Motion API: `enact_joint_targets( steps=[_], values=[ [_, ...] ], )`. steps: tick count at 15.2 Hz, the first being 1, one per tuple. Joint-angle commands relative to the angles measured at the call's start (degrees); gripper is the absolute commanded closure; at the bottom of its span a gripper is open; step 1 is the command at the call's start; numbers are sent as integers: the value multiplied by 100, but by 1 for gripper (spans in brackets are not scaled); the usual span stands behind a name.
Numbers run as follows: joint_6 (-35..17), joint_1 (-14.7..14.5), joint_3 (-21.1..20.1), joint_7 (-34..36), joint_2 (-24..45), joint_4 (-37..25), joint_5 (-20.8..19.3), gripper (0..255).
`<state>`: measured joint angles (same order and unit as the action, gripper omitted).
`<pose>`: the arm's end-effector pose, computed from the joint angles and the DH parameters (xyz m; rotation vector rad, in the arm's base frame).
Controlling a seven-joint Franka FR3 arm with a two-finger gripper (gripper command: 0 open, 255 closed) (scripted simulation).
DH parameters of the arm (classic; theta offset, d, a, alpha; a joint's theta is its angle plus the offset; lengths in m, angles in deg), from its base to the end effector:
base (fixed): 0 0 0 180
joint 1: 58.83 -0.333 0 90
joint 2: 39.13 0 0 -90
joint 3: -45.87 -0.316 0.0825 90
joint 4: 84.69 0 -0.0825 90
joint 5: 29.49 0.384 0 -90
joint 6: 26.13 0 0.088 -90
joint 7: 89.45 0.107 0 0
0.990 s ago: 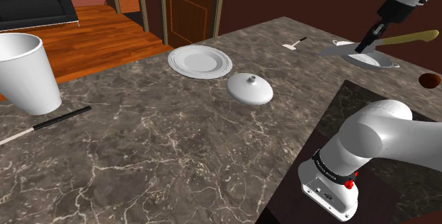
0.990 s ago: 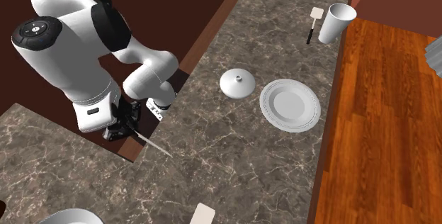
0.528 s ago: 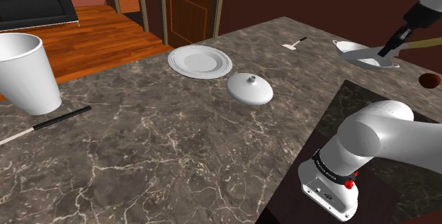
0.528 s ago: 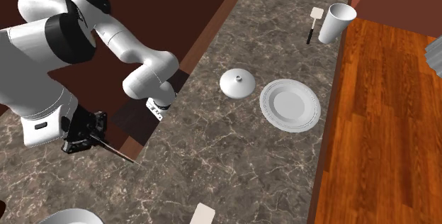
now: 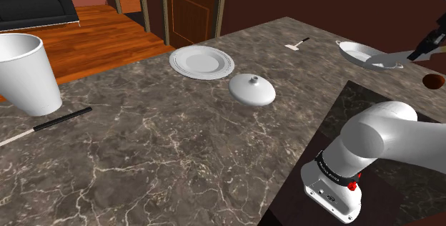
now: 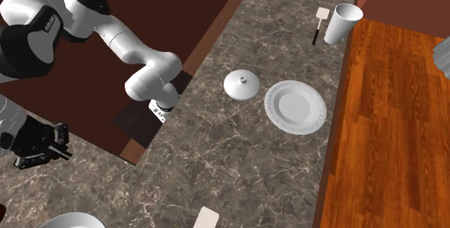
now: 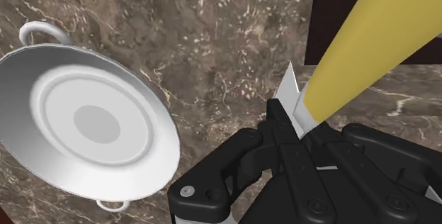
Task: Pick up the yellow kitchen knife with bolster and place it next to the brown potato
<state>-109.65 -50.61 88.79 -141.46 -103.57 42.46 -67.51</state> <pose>0.0391 -0.3635 0.5953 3.0281 0.2602 0.1915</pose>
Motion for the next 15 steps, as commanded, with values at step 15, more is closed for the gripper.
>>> enact_joint_targets(
  steps=[15],
  values=[
    [198,-1118,2041,-2023,641,-2688,-949,255]
  ],
)
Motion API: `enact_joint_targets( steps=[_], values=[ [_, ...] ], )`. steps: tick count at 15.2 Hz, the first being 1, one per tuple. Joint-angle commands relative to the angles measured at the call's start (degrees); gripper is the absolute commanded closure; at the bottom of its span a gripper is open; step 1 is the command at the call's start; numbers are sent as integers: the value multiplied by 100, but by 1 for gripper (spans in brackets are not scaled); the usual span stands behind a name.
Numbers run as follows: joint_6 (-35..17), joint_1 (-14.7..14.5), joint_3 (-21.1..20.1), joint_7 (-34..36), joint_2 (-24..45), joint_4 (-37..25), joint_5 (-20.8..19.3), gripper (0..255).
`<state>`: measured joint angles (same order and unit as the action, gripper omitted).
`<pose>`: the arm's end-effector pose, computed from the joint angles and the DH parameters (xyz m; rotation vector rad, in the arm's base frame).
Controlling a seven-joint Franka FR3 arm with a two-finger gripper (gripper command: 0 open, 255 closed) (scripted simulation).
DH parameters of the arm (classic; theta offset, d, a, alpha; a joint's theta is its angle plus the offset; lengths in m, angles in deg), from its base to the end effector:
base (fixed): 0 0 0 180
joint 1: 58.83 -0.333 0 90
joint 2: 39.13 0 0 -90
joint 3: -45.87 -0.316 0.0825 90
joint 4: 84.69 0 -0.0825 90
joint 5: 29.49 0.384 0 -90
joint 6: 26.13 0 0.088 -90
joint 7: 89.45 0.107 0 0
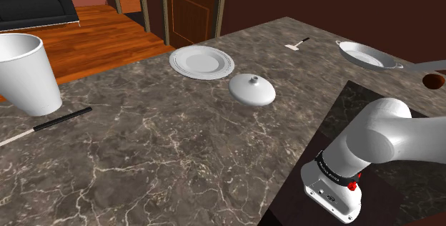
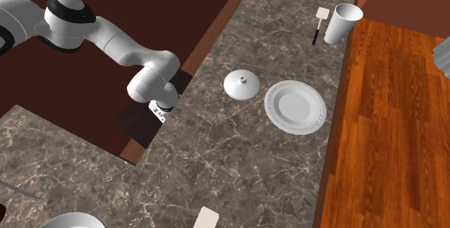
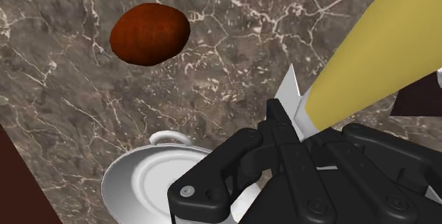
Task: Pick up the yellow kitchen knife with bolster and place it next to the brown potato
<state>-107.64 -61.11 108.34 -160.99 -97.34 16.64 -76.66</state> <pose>-0.0855 -0.5134 0.5955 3.0284 0.2604 0.1915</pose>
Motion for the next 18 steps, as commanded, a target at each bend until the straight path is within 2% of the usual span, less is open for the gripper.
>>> enact_joint_targets(
  steps=[1,18],
  values=[
    [-54,-42,105,-54,-22,-23,-62,255],
    [-903,292,610,156,-576,1173,-616,255]
  ],
)
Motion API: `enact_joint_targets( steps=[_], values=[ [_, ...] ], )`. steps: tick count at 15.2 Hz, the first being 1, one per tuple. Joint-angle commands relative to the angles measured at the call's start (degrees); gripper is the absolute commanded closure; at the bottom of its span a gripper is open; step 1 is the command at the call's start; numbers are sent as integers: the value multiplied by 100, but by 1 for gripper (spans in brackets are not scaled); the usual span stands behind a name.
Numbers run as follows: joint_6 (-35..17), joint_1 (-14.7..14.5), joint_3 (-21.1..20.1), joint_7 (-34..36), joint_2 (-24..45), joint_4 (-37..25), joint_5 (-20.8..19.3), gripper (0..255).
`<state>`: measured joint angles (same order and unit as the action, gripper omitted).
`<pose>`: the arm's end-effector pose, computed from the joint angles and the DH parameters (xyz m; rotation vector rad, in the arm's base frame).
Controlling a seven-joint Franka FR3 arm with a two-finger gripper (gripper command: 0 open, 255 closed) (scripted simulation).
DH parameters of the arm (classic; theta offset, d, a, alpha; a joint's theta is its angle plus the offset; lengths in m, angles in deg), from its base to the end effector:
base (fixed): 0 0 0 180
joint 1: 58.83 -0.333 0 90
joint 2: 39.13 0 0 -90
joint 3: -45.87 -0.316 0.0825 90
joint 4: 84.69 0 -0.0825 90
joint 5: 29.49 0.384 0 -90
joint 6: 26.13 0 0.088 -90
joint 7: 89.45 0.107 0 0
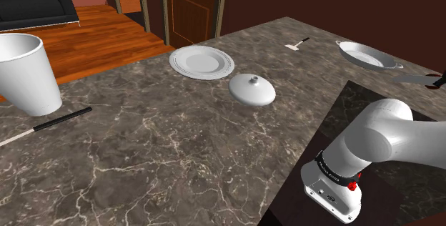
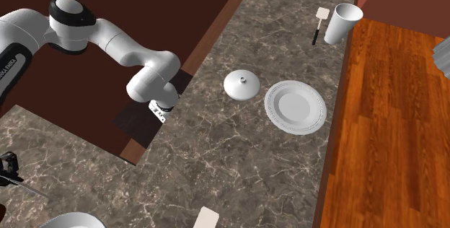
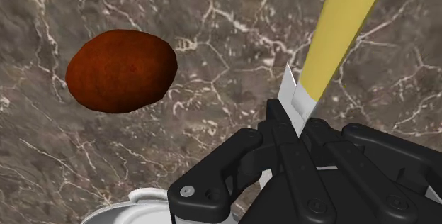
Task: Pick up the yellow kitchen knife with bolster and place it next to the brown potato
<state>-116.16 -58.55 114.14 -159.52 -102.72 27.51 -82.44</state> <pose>-0.0894 -0.5202 0.5052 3.0281 0.2595 0.1903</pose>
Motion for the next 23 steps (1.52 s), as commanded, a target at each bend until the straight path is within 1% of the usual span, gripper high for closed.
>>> enact_joint_targets(
  steps=[1,5,12,13,18,21,23],
  values=[
    [-99,49,69,19,-65,145,-76,255],
    [-301,100,241,61,-172,376,-235,255],
    [-301,100,241,61,-172,376,-235,255],
    [-302,100,241,61,-172,376,-235,0],
    [-301,100,241,61,-172,376,-235,0],
    [79,90,-84,-55,-7,-9,40,0],
    [180,81,-162,-86,41,-122,107,0]
  ],
)
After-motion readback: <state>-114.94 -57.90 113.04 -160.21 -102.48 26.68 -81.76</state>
